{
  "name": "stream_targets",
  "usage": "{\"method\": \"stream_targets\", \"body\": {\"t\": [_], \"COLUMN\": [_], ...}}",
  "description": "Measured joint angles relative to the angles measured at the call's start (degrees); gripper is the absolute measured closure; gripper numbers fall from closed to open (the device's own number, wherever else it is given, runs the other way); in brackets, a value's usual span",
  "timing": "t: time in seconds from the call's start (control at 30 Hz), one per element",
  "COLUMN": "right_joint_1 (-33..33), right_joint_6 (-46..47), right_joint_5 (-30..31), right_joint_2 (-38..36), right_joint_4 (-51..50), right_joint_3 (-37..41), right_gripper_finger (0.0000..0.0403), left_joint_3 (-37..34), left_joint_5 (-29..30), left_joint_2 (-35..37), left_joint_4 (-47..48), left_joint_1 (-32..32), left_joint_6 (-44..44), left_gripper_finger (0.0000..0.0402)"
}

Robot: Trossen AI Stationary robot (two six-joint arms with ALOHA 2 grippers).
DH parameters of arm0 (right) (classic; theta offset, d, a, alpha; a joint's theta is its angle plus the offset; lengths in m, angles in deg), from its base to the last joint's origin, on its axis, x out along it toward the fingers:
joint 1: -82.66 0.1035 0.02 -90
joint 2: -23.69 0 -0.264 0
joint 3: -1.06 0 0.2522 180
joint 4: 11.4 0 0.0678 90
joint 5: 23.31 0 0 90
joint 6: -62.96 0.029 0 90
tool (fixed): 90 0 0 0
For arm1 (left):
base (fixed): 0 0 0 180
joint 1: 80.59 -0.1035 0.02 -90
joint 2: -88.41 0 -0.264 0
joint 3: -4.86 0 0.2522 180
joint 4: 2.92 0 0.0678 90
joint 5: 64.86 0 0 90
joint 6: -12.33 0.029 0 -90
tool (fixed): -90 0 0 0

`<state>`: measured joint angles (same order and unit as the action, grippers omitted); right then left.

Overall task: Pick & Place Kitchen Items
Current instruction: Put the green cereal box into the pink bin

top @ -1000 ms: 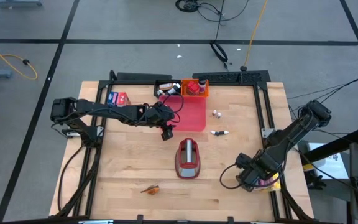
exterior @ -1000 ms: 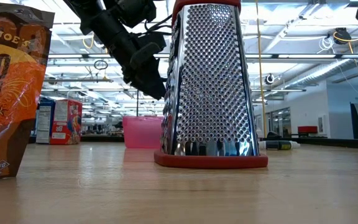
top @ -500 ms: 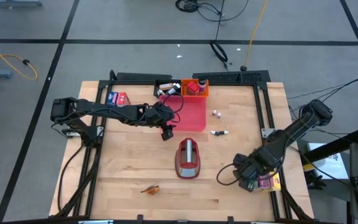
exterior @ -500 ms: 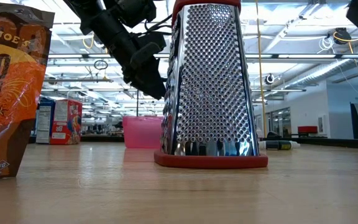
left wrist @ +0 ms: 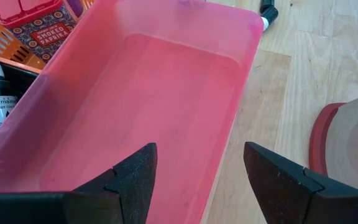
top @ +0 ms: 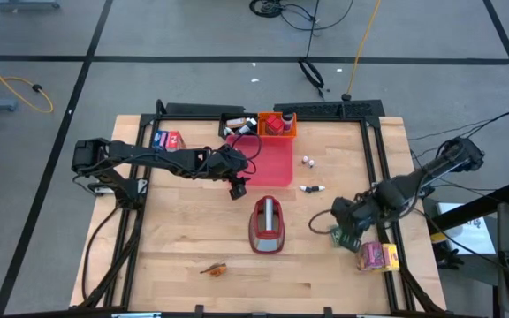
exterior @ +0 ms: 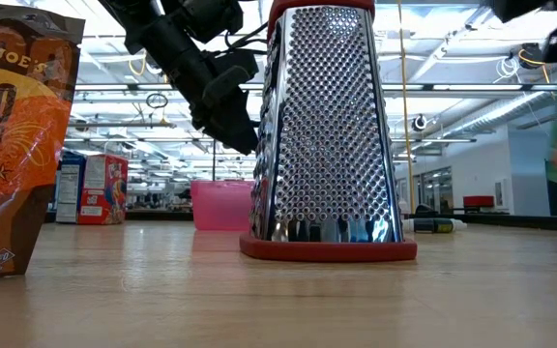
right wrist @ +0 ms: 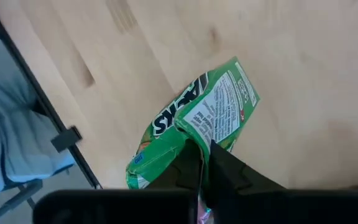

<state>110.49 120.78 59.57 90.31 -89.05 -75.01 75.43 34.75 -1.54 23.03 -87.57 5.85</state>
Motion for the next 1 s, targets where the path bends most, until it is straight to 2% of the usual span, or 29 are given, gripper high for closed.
{"method": "stream_targets", "body": {"t": [0.23,0.47,0.63,1.0], "right_joint_1": [-11.48,-25.87,-34.77,-47.2], "right_joint_6": [-12.02,-23.43,-29.54,-38.42], "right_joint_5": [0.66,-2.66,-6.69,-8.36], "right_joint_2": [-3.41,-4.01,-4.01,0.77], "right_joint_4": [5.0,8.83,15.21,26.96], "right_joint_3": [0.0,-0.04,-0.07,-0.11], "right_gripper_finger": [0.0399,0.0399,0.0399,0.04], "left_joint_3": [0.0,0.0,0.0,0.0], "left_joint_5": [0.0,0.0,-0.01,-0.01], "left_joint_2": [0.0,0.0,0.0,0.0], "left_joint_4": [0.0,0.0,-0.02,-0.35], "left_joint_1": [0.0,0.0,-0.01,0.0], "left_joint_6": [-0.04,-0.13,-0.31,-0.5], "left_gripper_finger": [0.0158,0.0158,0.0158,0.0158]}}
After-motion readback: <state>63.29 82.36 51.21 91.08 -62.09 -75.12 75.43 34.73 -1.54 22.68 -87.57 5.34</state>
